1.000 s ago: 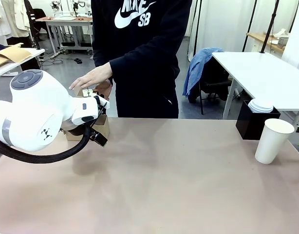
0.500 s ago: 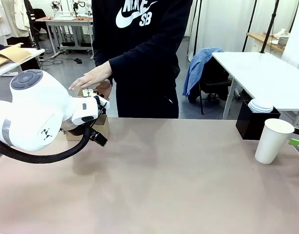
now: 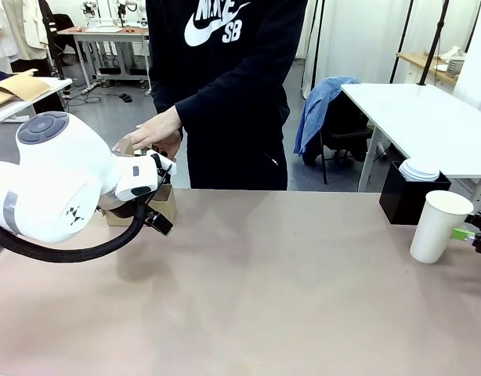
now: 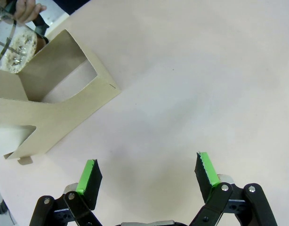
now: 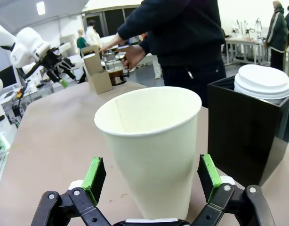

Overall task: Pour a drink into a cup and package it in a carrier.
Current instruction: Pick up the 600 ml Paper Cup and place it in the middle top area of the table.

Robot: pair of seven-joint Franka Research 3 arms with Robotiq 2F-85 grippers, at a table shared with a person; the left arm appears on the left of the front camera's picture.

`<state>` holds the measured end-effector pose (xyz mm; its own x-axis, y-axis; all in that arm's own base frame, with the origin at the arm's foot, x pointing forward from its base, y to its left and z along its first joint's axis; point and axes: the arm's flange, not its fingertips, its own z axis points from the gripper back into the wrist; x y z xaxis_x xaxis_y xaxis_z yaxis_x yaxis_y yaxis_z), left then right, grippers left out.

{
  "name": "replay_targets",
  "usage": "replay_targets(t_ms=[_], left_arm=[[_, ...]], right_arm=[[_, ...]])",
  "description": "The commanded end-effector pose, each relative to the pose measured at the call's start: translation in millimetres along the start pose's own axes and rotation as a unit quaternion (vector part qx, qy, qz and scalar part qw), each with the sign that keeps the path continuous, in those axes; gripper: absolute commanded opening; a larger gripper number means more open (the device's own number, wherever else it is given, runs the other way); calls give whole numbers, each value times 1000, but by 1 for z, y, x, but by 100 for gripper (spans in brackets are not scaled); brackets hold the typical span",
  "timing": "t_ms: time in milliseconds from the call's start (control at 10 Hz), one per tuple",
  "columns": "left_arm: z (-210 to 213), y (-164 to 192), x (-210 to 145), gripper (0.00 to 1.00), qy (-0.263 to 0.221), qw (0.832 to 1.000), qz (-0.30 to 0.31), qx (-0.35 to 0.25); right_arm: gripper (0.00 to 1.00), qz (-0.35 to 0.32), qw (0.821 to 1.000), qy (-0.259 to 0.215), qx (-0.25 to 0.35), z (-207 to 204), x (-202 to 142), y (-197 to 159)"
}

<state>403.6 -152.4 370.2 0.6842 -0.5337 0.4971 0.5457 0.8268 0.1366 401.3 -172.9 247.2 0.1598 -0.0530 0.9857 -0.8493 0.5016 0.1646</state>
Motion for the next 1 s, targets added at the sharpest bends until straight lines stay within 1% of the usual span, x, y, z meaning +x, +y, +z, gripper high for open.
replay_targets(t_ms=[0,600,900], left_arm=[[0,0,0,100,0,1000,1,-1],[0,0,0,100,0,1000,1,-1],[0,0,0,100,0,1000,1,-1]], right_arm=[[100,8,1000,0,-9,-16,-3,-7],[100,4,1000,-1,9,-58,-12,-11],[100,-5,1000,-6,7,-66,-13,-18]])
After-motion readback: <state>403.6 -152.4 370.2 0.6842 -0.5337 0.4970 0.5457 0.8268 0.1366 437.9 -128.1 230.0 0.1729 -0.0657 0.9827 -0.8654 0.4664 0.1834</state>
